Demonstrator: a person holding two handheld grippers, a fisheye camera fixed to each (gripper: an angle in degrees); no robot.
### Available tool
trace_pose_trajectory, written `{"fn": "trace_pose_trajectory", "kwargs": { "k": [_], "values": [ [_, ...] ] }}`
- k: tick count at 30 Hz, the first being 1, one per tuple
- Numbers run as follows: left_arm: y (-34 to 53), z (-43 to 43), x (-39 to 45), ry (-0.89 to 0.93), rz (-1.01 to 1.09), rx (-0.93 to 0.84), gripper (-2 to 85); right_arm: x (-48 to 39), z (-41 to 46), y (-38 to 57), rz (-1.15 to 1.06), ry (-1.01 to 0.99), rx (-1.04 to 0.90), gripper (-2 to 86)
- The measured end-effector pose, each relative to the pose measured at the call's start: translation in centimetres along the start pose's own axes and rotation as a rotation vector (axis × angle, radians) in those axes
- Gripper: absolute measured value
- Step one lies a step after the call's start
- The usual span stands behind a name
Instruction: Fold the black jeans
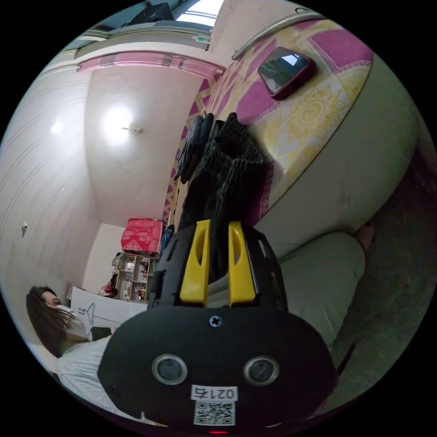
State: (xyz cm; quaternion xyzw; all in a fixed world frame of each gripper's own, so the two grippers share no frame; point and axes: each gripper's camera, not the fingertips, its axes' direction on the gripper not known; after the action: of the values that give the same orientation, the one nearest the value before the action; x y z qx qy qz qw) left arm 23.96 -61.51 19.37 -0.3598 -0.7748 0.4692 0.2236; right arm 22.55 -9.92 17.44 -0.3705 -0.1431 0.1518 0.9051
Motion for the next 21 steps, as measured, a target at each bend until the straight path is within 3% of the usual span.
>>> {"fn": "trace_pose_trajectory", "kwargs": {
  "k": [7, 12, 17, 21],
  "values": [
    [-2.0, 1.4, 3.3, -0.031, 0.085, -0.054, -1.0, -2.8, 0.5, -1.6, -0.052, -0.114, -0.013, 0.7],
    [-7.5, 3.5, 10.4, -0.128, 0.274, -0.127, -0.9, -6.9, 2.7, -5.8, -0.101, -0.237, -0.02, 0.6],
    [-15.8, 10.6, 15.8, -0.22, 0.371, -0.258, -0.6, -11.3, 8.9, -13.6, -0.162, -0.154, -0.067, 1.2],
    [-21.7, 20.5, 14.6, -0.279, 0.298, -0.417, 2.3, -11.0, 17.4, -19.4, -0.114, -0.03, -0.086, 5.1]
  ]
}}
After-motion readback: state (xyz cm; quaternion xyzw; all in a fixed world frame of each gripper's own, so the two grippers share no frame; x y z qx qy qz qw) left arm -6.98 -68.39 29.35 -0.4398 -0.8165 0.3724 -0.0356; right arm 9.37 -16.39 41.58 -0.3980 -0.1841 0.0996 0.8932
